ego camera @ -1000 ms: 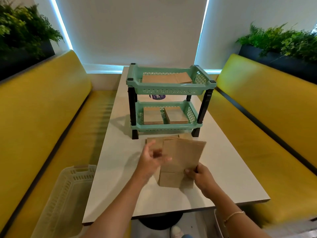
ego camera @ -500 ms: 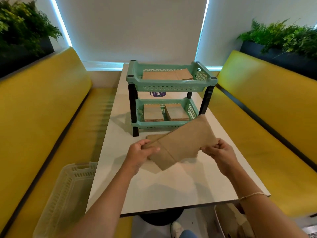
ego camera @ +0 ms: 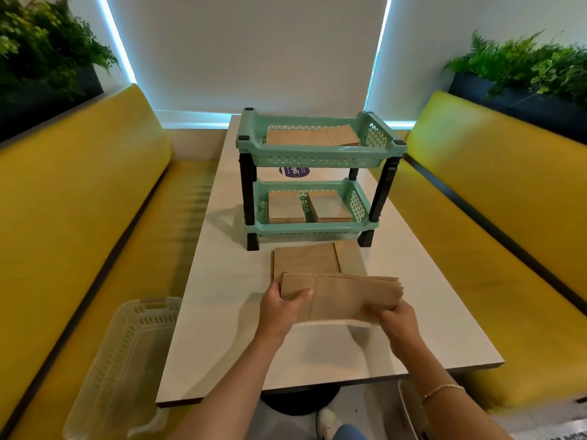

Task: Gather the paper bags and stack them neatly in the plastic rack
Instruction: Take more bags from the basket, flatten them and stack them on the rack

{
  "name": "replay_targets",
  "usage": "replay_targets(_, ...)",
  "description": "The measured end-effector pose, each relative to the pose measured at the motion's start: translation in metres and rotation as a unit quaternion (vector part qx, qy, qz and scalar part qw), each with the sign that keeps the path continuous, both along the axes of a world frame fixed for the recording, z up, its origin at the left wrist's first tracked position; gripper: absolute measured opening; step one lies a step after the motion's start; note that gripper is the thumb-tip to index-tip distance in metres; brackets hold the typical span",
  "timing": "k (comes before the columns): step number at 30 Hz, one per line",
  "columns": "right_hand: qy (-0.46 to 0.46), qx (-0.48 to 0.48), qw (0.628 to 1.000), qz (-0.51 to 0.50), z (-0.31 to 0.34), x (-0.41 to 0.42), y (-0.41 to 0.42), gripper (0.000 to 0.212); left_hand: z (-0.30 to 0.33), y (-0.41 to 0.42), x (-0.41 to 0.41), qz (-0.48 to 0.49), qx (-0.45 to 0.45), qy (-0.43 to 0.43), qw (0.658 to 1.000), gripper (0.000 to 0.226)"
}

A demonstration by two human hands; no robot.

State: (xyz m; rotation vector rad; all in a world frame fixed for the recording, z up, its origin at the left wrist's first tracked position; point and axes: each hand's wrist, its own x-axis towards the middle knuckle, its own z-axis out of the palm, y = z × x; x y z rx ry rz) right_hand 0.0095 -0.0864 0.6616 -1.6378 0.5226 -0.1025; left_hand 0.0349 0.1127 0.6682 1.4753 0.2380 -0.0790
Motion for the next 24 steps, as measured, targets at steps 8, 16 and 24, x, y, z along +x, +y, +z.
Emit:
replay_targets(8,0.053,-0.032,0.998,0.018,-0.01,-0.001,-0.008,0.025,0.001,0.018,0.002,-0.067,0.11,-0.013,0.992,0.026)
replay_targets(16,0.024,-0.061,0.986,0.151,0.046,0.024,-0.014,0.019,0.066,0.016,0.026,-0.322,0.518,-0.102,0.786,0.021)
replay_targets(24,-0.085,-0.005,0.99,0.11,0.144,0.056,-0.027,0.026,0.117,0.004,0.048,-0.16,0.329,-0.136,0.921,0.029)
